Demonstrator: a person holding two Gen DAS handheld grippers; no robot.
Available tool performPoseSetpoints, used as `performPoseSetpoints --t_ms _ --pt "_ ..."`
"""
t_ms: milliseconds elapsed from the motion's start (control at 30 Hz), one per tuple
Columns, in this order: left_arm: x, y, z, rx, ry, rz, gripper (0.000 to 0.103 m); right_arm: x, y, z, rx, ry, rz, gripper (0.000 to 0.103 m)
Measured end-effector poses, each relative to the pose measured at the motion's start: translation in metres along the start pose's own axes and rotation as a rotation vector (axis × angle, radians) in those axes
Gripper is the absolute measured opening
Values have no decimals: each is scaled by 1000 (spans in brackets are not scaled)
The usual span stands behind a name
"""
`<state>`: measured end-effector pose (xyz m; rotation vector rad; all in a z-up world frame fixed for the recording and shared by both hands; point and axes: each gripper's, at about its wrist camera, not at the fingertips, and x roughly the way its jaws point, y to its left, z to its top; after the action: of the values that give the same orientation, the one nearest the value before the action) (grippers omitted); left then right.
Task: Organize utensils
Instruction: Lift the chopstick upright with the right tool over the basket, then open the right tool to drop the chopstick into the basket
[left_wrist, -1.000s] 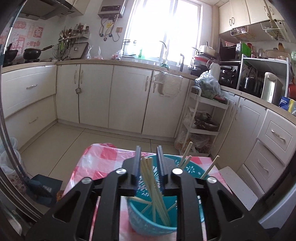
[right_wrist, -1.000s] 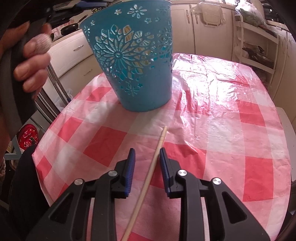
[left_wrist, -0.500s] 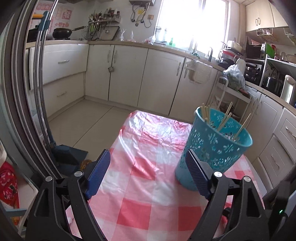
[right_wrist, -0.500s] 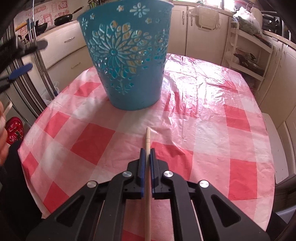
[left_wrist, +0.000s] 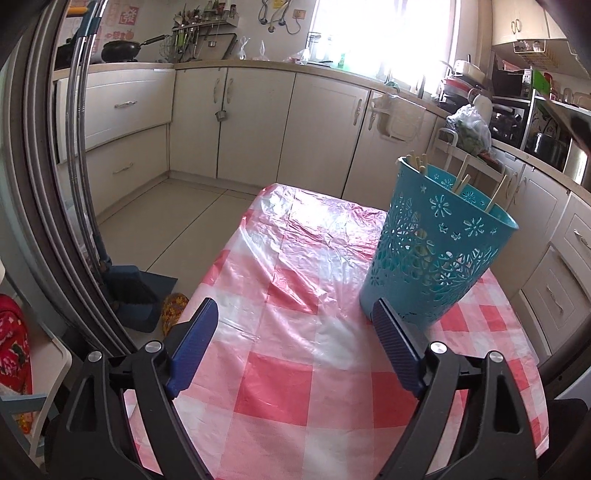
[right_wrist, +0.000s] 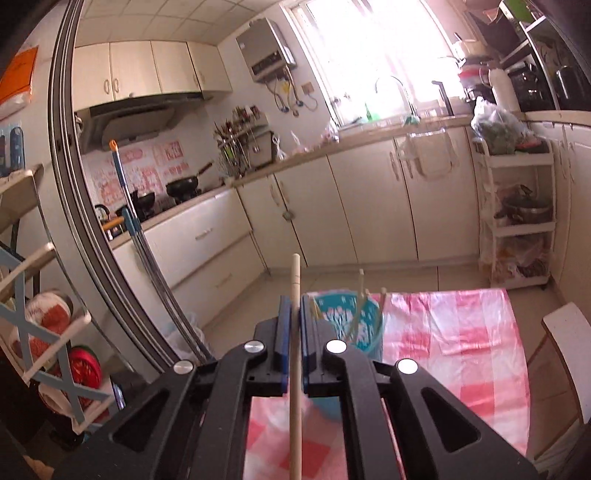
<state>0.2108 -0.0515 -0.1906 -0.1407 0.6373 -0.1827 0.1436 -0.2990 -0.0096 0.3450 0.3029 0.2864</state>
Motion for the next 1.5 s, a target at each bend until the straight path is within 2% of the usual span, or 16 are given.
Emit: performPoseSetpoints --t_ms 133,267,433,700,900,1167,1300,1333,1367,1400,1433,1500 --pt "5 -4 -5 8 14 -2 82 34 3 29 -14 -88 -32 6" --pt "10 -2 -9 7 24 -1 83 69 -5 36 1 -137 -102 6" --pt "17 5 -14 -15 42 -3 83 101 -21 20 21 -78 -164 6" --pt "23 10 -15 -38 57 -14 83 110 -30 -4 4 -9 -193 7" --pt "25 7 -18 -26 68 -13 83 114 -38 0 34 10 -198 7" --pt "26 6 -18 -23 72 -14 83 109 -32 18 35 -36 -178 7" --pt "27 7 -18 -33 76 -17 83 111 -35 12 43 12 -183 7" --pt "27 8 -18 -36 77 -17 83 109 -38 9 58 34 -179 8" --pt "27 9 -18 -38 76 -18 83 107 -40 7 66 52 -179 17" --pt "27 9 -18 -40 77 -19 83 105 -43 6 75 68 -182 32" --pt "27 10 -18 -43 78 -20 83 102 -47 5 82 79 -187 35" --pt "28 10 -18 -46 80 -22 83 96 -55 8 103 84 -188 36"
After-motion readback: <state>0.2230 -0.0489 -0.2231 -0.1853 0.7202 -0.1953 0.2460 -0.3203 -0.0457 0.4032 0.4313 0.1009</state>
